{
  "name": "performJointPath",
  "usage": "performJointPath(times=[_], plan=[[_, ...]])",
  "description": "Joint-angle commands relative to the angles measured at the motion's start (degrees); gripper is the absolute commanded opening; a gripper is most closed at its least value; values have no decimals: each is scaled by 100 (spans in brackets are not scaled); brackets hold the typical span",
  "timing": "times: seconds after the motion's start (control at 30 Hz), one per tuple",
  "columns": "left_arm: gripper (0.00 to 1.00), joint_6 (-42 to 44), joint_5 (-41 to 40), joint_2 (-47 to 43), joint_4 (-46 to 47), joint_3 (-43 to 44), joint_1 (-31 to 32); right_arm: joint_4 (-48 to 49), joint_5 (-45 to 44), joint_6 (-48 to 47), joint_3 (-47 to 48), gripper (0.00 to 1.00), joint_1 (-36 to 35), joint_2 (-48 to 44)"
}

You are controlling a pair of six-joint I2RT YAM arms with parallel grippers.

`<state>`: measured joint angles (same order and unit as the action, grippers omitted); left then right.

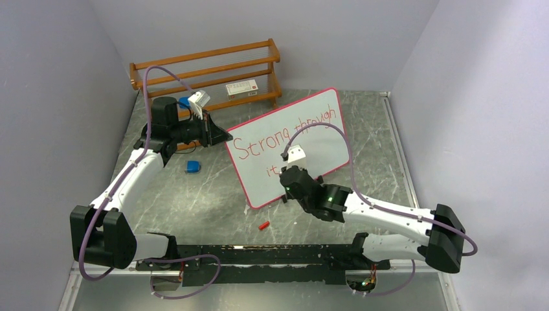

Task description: Write a sentence on the whiteboard

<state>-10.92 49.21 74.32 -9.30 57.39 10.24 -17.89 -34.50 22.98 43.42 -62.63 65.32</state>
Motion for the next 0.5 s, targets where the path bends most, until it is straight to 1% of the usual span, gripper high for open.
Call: performJointPath(times=[0.0,0.33,0.47], plan=[[5,378,-614,188,-502,-70,83,222,-106,-117,-12,0,108,-322],[5,382,-608,205,-502,-70,83,297,463,-444,-206,0,1001,-743],[5,380,-608,230,-501,-70,83,362,556,-483,-276,0,1086,-734]])
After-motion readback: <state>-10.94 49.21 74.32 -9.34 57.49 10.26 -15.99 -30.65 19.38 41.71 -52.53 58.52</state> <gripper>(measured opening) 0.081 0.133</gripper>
